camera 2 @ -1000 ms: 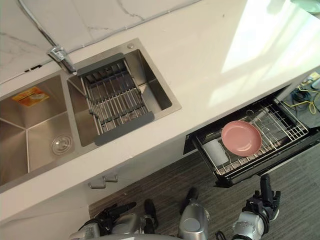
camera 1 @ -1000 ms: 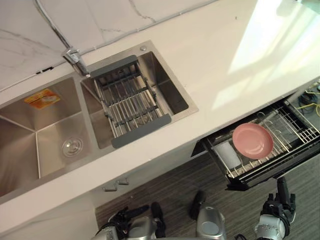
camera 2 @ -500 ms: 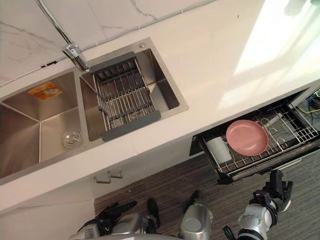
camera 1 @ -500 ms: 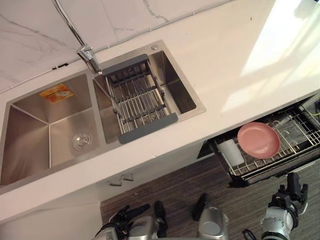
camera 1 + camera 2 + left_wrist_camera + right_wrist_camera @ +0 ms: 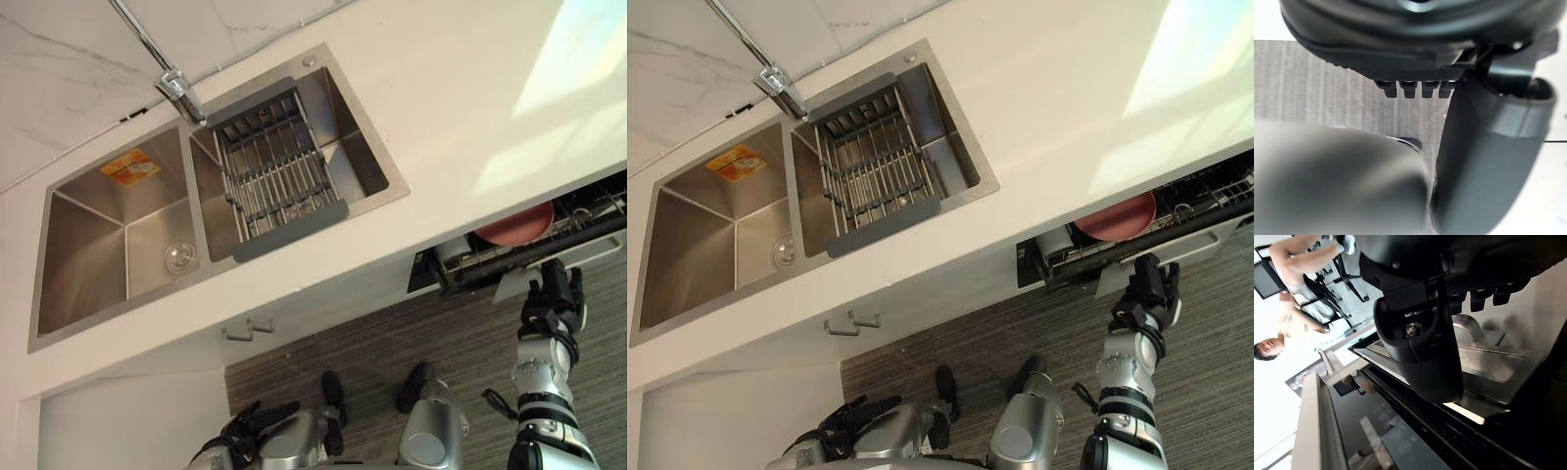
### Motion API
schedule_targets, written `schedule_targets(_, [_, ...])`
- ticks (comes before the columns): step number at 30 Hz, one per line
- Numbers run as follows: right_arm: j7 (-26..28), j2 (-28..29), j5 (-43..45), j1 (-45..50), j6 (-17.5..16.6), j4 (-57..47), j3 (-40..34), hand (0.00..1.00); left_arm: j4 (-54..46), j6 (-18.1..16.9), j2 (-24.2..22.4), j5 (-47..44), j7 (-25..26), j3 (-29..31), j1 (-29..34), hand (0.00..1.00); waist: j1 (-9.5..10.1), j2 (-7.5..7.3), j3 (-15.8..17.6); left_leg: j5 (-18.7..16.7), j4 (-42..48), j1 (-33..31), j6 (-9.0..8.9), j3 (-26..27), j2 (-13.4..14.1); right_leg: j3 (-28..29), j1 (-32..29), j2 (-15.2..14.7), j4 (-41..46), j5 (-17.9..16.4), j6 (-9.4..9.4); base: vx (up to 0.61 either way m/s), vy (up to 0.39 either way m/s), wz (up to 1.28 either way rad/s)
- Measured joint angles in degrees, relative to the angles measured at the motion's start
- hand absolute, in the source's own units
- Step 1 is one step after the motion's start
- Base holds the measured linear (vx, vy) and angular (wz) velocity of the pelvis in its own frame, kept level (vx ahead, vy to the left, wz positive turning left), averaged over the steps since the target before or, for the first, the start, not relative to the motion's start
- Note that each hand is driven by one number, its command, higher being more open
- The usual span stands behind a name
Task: Walk over to the sink, pick up the cup, carry it to the dishwasher, place the cup inside the dishwasher, then close the dishwasher door
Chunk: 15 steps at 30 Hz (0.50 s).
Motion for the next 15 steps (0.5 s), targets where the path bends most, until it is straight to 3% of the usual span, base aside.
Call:
schedule_targets(7, [0.03, -1.76, -0.07, -9.45, 1.06, 6.21, 3.09, 1.0, -0.54, -1.94, 0.0, -0.14, -0.96, -0.79, -0.68, 1.0, 2.56, 0.41, 0.51, 1.24, 0.08, -3.22, 0.41, -1.9, -0.7, -1.64, -2.06, -1.44, 1.01, 0.15, -0.48, -0.03, -0.008, 0.19])
schedule_targets(15, [-0.65, -2.85, -0.73, -11.82, 0.8, 8.09, 3.47, 1.0, -0.51, -2.86, 0.07, -0.26, -1.36, -0.79, -1.66, 1.0, 2.82, 0.9, 1.13, 1.53, 1.64, -6.52, 0.46, -2.94, 0.06, -2.78, -3.24, -0.25, -0.69, 1.55, -1.3, -0.04, -0.022, 0.05])
